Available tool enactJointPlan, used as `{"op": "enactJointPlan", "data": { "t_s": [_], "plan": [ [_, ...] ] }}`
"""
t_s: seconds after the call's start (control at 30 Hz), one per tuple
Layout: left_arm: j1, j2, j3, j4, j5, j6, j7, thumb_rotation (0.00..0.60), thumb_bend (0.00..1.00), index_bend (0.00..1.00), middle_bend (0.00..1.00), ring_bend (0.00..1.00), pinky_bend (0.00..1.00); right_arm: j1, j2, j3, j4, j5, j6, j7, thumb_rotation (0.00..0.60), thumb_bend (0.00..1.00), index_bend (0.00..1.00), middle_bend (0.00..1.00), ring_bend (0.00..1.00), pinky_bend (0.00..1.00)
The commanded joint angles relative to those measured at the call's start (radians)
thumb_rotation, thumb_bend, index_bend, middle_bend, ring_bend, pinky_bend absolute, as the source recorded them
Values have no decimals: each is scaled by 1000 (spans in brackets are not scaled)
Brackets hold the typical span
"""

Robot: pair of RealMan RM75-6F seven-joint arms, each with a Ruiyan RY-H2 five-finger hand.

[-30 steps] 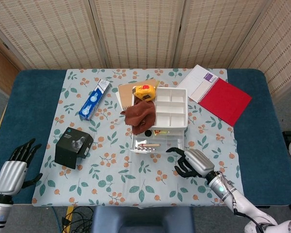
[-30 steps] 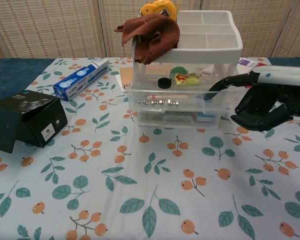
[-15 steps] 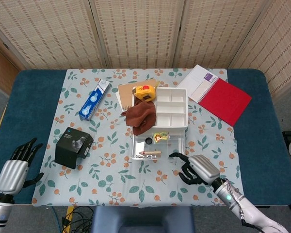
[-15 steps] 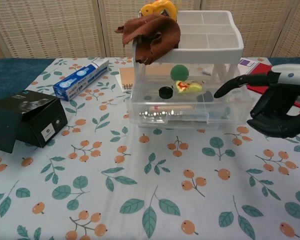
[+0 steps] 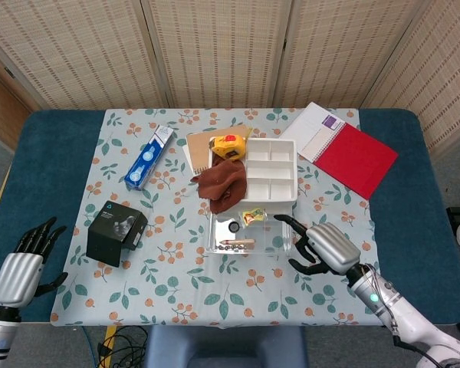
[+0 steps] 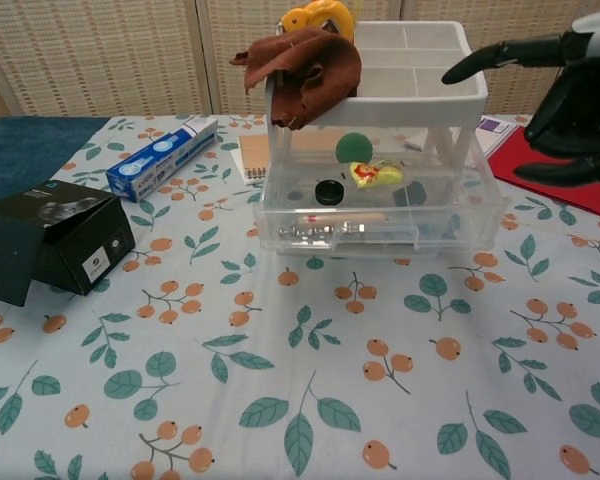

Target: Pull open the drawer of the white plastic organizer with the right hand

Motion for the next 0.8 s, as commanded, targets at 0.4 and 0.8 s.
{"op": "enactJointPlan", "data": {
  "t_s": [0.4,0.8],
  "plan": [
    [14,0,7,14,0,14,-19,600,205,103,23,75,109,231,-69,84,33,243,-138,-435,600,365,295,921,927,1000],
    [21,-3,9,22,-5,18,-29,600,205,104,23,75,109,372,-201,68,105,361,-140,-733,600,359,343,977,980,1000]
  ]
}}
